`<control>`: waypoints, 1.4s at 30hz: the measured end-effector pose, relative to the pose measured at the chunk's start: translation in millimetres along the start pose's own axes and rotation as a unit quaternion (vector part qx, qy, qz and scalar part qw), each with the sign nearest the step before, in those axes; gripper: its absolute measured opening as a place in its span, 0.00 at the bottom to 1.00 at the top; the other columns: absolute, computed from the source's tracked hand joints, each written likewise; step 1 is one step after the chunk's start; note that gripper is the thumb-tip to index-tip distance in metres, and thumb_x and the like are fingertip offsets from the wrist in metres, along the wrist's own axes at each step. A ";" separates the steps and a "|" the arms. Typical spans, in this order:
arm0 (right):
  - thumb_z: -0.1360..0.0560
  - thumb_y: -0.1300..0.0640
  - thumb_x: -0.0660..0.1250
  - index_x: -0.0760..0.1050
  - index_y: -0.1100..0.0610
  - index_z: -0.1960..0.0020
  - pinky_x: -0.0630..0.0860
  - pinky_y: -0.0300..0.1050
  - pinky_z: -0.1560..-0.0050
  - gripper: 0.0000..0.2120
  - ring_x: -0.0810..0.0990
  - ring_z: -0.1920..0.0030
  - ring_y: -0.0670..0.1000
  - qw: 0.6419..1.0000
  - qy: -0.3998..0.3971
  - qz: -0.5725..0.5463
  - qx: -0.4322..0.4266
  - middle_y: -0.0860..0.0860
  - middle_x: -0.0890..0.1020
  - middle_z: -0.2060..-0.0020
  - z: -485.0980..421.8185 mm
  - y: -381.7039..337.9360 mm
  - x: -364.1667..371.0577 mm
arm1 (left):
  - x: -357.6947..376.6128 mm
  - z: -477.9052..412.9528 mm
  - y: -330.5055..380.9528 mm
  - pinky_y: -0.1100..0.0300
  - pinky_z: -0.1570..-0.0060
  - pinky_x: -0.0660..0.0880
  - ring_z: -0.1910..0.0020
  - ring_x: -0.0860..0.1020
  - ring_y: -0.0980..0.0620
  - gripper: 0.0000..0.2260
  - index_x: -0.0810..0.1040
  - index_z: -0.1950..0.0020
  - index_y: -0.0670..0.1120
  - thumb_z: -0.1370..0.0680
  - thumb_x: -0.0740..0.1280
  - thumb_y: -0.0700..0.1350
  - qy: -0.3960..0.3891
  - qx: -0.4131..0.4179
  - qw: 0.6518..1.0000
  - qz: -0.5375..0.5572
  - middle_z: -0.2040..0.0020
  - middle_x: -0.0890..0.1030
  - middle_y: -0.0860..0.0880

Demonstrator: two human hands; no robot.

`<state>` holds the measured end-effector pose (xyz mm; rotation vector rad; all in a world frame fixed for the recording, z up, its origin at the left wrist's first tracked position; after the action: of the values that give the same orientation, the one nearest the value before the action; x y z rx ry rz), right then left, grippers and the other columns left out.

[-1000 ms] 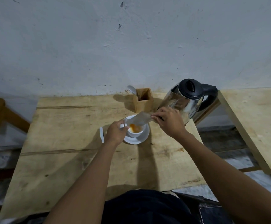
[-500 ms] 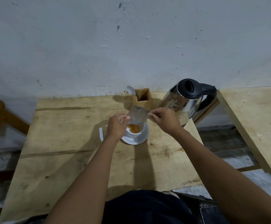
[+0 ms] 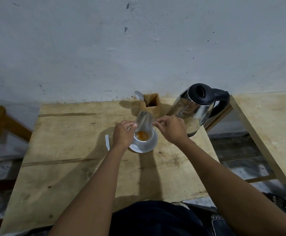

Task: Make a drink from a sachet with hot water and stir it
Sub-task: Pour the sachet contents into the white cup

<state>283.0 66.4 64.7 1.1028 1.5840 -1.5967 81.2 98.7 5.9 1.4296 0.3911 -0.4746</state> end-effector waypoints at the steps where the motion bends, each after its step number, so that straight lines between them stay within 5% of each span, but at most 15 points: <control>1: 0.23 0.43 0.68 0.84 0.44 0.51 0.67 0.51 0.43 0.09 0.79 0.48 0.50 1.000 0.009 0.006 0.004 0.42 0.86 0.51 -0.4 0.1 -1.7 | 0.7 0.2 0.4 0.54 0.45 0.74 0.46 0.78 0.45 0.11 0.83 0.47 0.41 0.23 0.67 0.45 -0.001 0.000 1.000 0.002 0.45 0.82 0.45; 11: 0.23 0.43 0.68 0.84 0.45 0.51 0.72 0.52 0.43 0.09 0.81 0.50 0.50 0.999 0.007 -0.013 0.050 0.44 0.86 0.55 1.4 4.6 -4.0 | 1.1 0.0 1.3 0.59 0.48 0.72 0.48 0.78 0.46 0.10 0.83 0.48 0.40 0.24 0.68 0.45 0.000 0.009 1.000 0.004 0.47 0.82 0.44; 15: 0.24 0.42 0.67 0.84 0.45 0.49 0.74 0.53 0.42 0.10 0.82 0.48 0.49 0.994 -0.085 -0.038 0.062 0.44 0.86 0.51 2.2 4.9 11.7 | 1.6 0.7 1.5 0.56 0.47 0.73 0.48 0.78 0.46 0.09 0.84 0.49 0.42 0.24 0.67 0.45 -0.006 0.007 1.000 0.007 0.47 0.81 0.46; 20: 0.28 0.38 0.71 0.77 0.46 0.36 0.75 0.49 0.45 0.23 0.79 0.47 0.47 0.990 -0.082 -0.096 0.063 0.41 0.82 0.46 -4.2 1.8 3.5 | 0.9 1.1 5.7 0.57 0.51 0.73 0.51 0.79 0.46 0.08 0.84 0.51 0.43 0.24 0.67 0.44 -0.019 0.029 0.999 -0.009 0.52 0.81 0.47; 26: 0.25 0.42 0.70 0.85 0.49 0.52 0.72 0.45 0.52 0.12 0.82 0.55 0.50 0.996 -0.063 -0.039 0.049 0.48 0.87 0.57 -4.5 -13.0 2.4 | 4.6 4.7 16.8 0.57 0.51 0.75 0.51 0.79 0.50 0.08 0.83 0.49 0.46 0.23 0.67 0.47 -0.036 0.004 0.999 0.021 0.54 0.81 0.52; 31: 0.25 0.39 0.69 0.83 0.45 0.59 0.70 0.50 0.45 0.11 0.80 0.54 0.51 0.997 -0.056 -0.004 0.043 0.44 0.84 0.63 -5.2 -11.9 0.0 | -1.3 2.1 21.1 0.51 0.48 0.76 0.51 0.80 0.48 0.08 0.83 0.52 0.46 0.24 0.66 0.47 -0.015 0.033 0.999 -0.025 0.52 0.84 0.49; 37: 0.24 0.39 0.66 0.83 0.48 0.46 0.74 0.53 0.40 0.16 0.82 0.49 0.48 0.997 -0.035 -0.066 0.013 0.46 0.86 0.53 -4.9 -15.4 -0.3 | 0.7 2.5 21.6 0.57 0.54 0.73 0.53 0.79 0.49 0.08 0.84 0.53 0.47 0.23 0.66 0.47 -0.016 0.045 0.997 -0.055 0.54 0.83 0.51; 42: 0.24 0.42 0.67 0.85 0.45 0.50 0.75 0.56 0.42 0.10 0.81 0.50 0.48 0.996 -0.001 -0.090 -0.016 0.43 0.86 0.52 -11.4 -18.3 -7.5 | -4.0 1.7 16.5 0.52 0.52 0.76 0.53 0.80 0.49 0.07 0.84 0.53 0.47 0.24 0.67 0.47 -0.006 0.057 0.997 -0.058 0.53 0.83 0.50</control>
<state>271.7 78.3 80.7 0.9651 1.7438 -1.6796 86.5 98.5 22.1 1.5190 0.4441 -0.6080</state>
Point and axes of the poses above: each hand's wrist, its own z-axis away from the middle knuckle, its own x-axis out of the palm, y = z × x, the point moved 8 cm from there along -z, towards the middle knuckle
